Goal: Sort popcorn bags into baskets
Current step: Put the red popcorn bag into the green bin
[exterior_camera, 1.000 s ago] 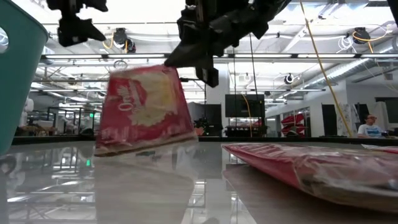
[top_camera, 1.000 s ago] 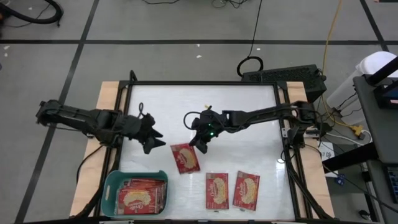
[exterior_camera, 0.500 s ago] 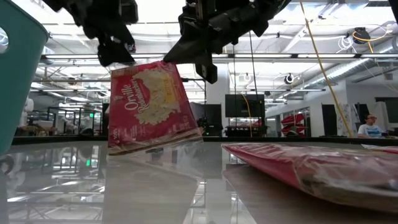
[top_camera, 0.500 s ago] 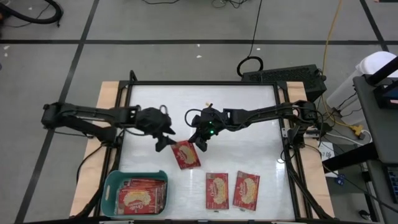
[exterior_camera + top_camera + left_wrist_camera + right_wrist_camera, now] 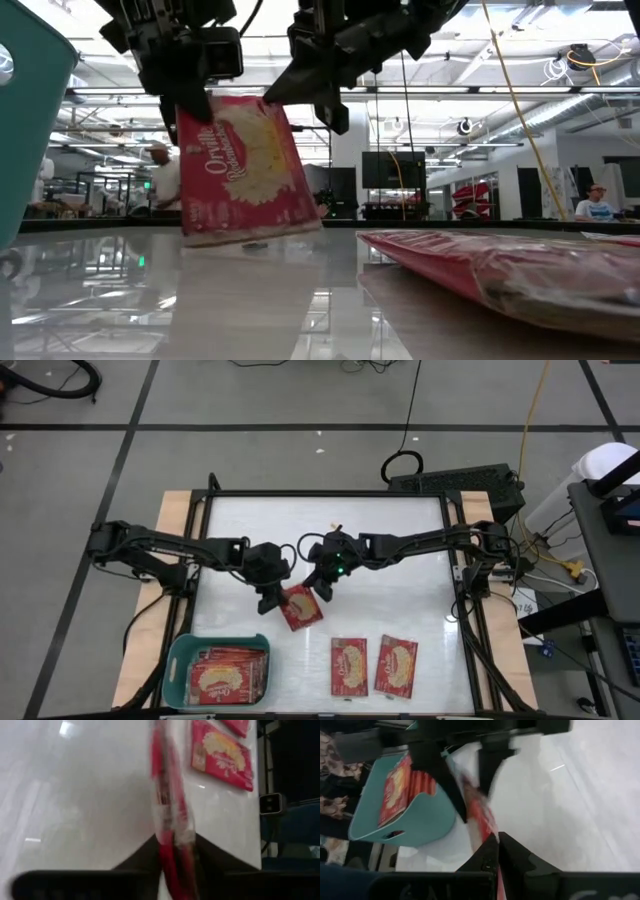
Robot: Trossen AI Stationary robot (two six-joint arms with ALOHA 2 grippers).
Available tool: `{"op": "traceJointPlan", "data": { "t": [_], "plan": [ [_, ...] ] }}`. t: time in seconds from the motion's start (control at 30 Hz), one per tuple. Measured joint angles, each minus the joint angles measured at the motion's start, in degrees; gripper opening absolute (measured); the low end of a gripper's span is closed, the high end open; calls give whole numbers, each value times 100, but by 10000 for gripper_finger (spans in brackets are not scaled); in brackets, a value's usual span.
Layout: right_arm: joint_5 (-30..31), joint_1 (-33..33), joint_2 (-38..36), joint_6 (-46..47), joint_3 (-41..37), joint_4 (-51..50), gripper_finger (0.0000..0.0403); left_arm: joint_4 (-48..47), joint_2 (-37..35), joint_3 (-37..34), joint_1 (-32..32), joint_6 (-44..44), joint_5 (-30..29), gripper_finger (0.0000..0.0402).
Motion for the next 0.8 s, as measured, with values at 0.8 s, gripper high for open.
{"op": "traceJointPlan", "data": {
  "t": [0.8],
  "plan": [
    [50, -388, -1446, 461, -2, -1661, 161, 157, -1905, -4, -20, -1467, -691, 15]
  ]
}}
